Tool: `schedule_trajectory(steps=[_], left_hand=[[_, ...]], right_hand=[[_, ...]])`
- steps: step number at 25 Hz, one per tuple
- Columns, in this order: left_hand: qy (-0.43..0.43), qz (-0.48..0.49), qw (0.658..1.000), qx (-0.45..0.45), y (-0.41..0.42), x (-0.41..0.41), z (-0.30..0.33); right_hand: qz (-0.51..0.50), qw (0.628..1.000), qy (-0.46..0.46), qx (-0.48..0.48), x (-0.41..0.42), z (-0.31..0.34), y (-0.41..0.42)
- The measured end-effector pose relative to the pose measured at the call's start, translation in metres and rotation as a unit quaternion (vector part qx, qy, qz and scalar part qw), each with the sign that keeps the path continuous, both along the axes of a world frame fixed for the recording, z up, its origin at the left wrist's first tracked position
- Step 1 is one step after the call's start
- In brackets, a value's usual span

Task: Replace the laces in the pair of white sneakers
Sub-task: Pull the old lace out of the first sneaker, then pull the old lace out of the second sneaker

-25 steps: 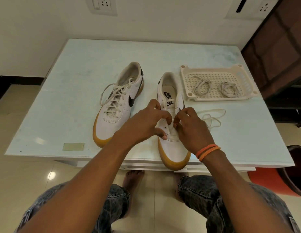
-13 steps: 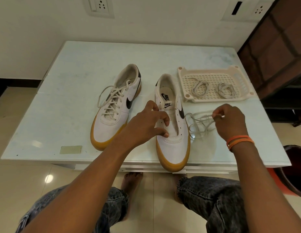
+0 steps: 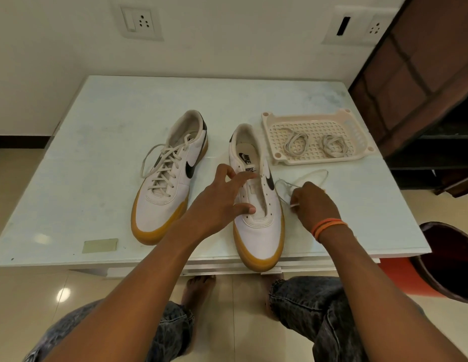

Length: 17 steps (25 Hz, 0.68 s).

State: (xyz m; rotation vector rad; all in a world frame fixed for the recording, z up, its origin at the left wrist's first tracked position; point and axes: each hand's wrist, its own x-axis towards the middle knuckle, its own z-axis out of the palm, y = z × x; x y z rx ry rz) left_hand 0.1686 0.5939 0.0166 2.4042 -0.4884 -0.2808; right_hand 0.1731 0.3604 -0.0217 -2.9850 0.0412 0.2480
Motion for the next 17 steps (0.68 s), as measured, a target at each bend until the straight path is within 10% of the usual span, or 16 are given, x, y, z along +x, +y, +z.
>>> schedule_trajectory(steps=[8, 13, 15, 17], left_hand=[[0.029, 0.043, 0.996, -0.067, -0.011, 0.001, -0.009], [-0.109, 0.065, 0.992, 0.018, -0.002, 0.009, 0.008], [-0.227, 0.159, 0.958, 0.07, 0.015, 0.014, 0.015], [-0.168, 0.264, 0.939, 0.146, 0.036, 0.019, 0.013]], right_hand=[[-0.215, 0.973, -0.029, -0.079, -0.001, 0.015, -0.019], [-0.056, 0.957, 0.011, 0.285, -0.045, 0.03, 0.063], [-0.002, 0.976, 0.032, 0.215, -0.054, 0.015, 0.086], [-0.017, 0.987, -0.014, 0.159, -0.041, 0.002, 0.101]])
